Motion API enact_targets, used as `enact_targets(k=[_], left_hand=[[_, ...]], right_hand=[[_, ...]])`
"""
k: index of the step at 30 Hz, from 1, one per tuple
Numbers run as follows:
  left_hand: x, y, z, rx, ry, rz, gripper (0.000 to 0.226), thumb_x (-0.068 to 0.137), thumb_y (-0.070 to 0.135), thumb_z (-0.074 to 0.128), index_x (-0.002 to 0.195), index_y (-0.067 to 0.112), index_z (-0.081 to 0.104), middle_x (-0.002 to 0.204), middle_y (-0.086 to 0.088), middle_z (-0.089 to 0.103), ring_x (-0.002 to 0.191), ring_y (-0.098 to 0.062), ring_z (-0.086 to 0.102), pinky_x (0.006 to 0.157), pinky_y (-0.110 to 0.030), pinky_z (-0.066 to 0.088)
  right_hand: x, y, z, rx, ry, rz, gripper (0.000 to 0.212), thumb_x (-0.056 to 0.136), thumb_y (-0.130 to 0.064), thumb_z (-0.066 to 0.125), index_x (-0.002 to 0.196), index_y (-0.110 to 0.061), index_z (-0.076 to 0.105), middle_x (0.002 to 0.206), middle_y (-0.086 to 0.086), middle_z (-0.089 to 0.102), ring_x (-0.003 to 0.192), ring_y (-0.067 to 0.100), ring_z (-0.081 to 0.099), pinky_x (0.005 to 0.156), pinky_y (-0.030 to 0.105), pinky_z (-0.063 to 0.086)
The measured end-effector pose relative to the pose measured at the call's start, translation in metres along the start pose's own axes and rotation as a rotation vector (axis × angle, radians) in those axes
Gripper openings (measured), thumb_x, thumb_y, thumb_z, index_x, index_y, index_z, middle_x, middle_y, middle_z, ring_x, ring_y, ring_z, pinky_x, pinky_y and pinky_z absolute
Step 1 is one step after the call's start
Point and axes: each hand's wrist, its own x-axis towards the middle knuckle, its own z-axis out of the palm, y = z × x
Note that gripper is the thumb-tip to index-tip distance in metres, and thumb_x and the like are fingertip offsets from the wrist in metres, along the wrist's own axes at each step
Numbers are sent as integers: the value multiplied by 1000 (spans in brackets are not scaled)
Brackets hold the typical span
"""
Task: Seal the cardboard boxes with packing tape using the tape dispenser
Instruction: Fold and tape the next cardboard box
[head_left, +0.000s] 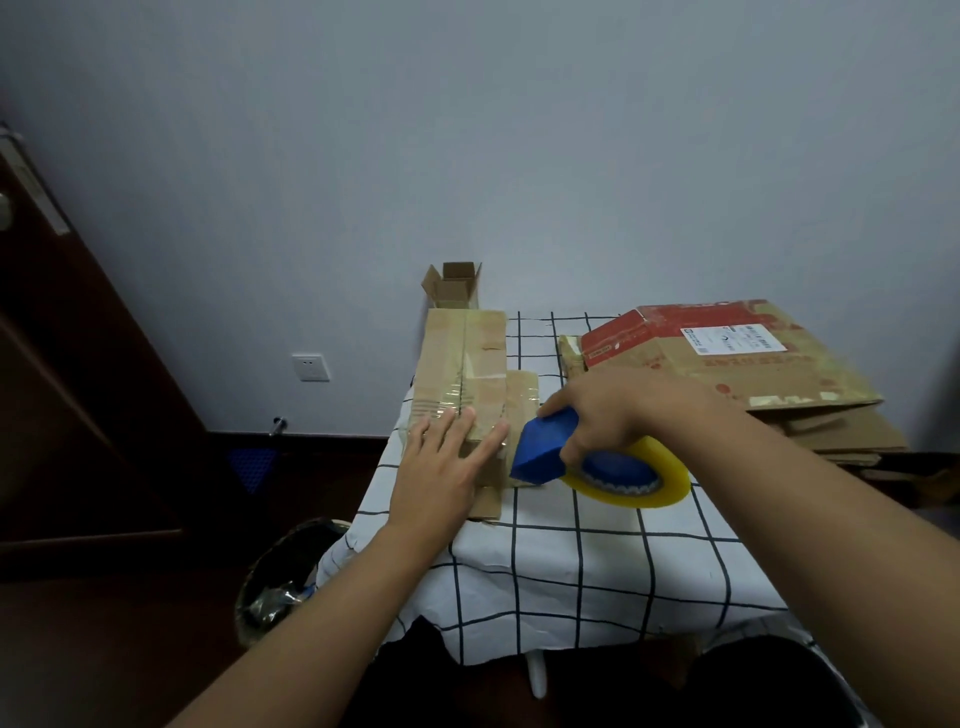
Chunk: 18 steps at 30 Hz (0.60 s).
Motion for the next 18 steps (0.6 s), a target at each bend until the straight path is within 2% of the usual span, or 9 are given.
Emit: enact_targets(k=[2,5,8,9,11,14,18], left_hand=[[0,0,-2,7,-18,6,75,64,11,87,133,26,62,125,-18,65,114,-39,62,95,-51,49],[0,-1,-6,22,-57,-8,79,61,16,90,134,27,61,125,-17,65,114,-38,62,94,-51,50],[-2,-3,-7,-4,-51,-30,77,66,14,88,136,28,59,127,-17,64,117,-38,61,95,-51,50],[-2,-4,-7,-24,-42,-30,75,68,15,87,136,28,59,128,-17,63,117,-38,60,96,-51,49],[-3,-4,-7,-66,-10,-34,71,70,15,83,136,27,59,129,-16,63,118,-38,60,97,-52,49],[-3,-1,-6,-124,9,-73,67,72,20,74,137,22,58,131,-14,62,121,-36,57,102,-53,44],[-4,3,-3,-232,57,-166,57,78,38,56,126,9,62,130,-10,63,126,-31,55,108,-52,38]], right_hand=[[5,-13,-13,-20,-42,34,73,74,-48,72,143,-37,49,130,-2,53,102,19,53,86,35,51],[11,-27,-23,-69,-97,71,72,73,-41,75,141,-32,52,122,-2,53,101,21,55,81,35,52],[11,-28,-11,-232,-190,116,67,74,-39,76,136,-25,56,121,1,60,101,21,60,84,36,55],[10,-21,-6,-235,-172,133,67,75,-41,75,137,-25,56,120,1,61,100,20,61,85,37,55],[5,-3,1,-145,-27,154,68,78,-49,69,140,-29,52,117,-3,61,97,19,58,86,39,55],[0,18,10,-16,229,200,63,79,-57,58,137,-32,51,95,-8,55,86,17,55,76,37,53],[8,16,43,379,471,325,69,79,-56,58,142,-33,41,112,-1,59,89,20,55,61,32,41]])
